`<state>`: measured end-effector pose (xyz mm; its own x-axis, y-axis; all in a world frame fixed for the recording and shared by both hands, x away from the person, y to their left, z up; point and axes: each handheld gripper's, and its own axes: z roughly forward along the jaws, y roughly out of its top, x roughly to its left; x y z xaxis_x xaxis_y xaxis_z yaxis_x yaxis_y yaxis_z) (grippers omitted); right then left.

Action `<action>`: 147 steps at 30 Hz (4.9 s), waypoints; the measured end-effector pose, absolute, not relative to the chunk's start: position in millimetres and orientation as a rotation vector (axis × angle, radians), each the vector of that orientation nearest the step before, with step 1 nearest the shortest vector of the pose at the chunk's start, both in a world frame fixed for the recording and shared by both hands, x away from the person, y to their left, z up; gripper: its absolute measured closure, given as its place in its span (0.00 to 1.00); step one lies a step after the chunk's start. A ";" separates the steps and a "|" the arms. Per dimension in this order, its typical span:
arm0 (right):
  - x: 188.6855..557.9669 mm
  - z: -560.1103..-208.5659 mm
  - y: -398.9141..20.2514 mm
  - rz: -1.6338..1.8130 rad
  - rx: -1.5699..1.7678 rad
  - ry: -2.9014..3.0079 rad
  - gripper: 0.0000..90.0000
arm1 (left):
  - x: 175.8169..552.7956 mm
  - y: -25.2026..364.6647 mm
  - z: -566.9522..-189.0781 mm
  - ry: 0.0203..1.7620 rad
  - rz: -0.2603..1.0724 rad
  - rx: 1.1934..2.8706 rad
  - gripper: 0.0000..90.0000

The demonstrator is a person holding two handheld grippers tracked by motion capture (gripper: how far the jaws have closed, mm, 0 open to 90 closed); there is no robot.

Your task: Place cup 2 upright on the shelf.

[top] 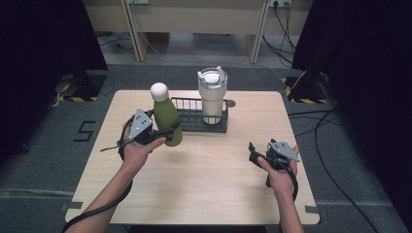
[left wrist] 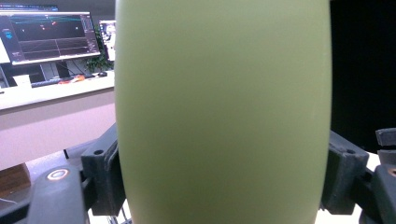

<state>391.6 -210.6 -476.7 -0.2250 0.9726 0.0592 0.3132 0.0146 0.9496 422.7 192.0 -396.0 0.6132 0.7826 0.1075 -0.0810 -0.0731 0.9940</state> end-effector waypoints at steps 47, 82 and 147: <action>392.1 -477.8 -210.8 1.229 1.341 1.617 0.17 | 460.9 188.2 -375.0 0.661 0.821 1.456 0.23; 392.1 -479.0 -210.1 1.227 1.343 1.623 0.17 | 491.3 180.7 -369.5 0.701 0.822 1.454 0.23; 392.4 -481.1 -210.1 1.227 1.347 1.636 0.17 | 533.5 170.3 -357.7 0.757 0.858 1.457 0.23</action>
